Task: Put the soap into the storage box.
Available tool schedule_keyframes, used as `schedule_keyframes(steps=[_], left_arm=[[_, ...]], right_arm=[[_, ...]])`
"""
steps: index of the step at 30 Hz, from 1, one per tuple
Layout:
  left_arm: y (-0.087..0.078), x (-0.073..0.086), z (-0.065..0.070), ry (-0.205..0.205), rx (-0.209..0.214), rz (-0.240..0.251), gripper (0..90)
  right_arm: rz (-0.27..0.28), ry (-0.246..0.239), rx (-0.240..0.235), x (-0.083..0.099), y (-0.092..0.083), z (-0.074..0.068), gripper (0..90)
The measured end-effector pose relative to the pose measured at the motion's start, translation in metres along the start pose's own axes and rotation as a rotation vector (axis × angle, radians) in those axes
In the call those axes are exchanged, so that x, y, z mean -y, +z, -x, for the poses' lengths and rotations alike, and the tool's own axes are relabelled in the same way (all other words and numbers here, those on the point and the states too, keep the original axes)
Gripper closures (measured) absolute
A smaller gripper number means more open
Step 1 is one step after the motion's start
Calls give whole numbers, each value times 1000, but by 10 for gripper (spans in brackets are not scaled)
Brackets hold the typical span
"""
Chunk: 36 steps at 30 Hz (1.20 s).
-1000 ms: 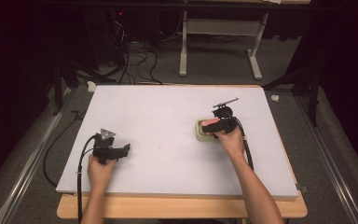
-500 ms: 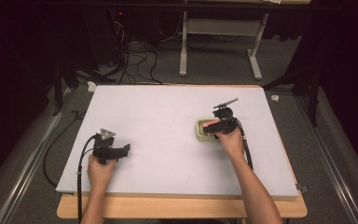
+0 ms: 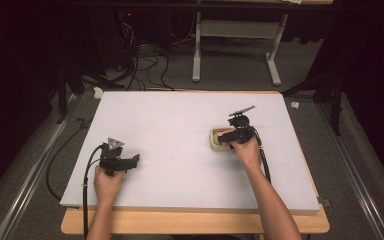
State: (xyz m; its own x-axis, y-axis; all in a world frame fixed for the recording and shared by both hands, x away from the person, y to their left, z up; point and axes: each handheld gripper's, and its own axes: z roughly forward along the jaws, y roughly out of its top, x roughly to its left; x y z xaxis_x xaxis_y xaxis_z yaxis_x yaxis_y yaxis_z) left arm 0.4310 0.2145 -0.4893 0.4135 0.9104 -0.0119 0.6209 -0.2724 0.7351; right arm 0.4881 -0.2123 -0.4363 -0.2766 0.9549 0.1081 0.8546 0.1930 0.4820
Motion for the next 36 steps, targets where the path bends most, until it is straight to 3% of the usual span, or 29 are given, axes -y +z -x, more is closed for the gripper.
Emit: schedule_keyframes(steps=[23, 31, 36], left_arm=[[0, 0, 0, 1, -1, 0, 174], [0, 0, 0, 1, -1, 0, 173], [0, 0, 0, 1, -1, 0, 174]], right_arm=[[56, -15, -8, -1, -4, -4, 118], [81, -67, 14, -1, -10, -9, 119], [108, -73, 16, 0, -16, -9, 119]])
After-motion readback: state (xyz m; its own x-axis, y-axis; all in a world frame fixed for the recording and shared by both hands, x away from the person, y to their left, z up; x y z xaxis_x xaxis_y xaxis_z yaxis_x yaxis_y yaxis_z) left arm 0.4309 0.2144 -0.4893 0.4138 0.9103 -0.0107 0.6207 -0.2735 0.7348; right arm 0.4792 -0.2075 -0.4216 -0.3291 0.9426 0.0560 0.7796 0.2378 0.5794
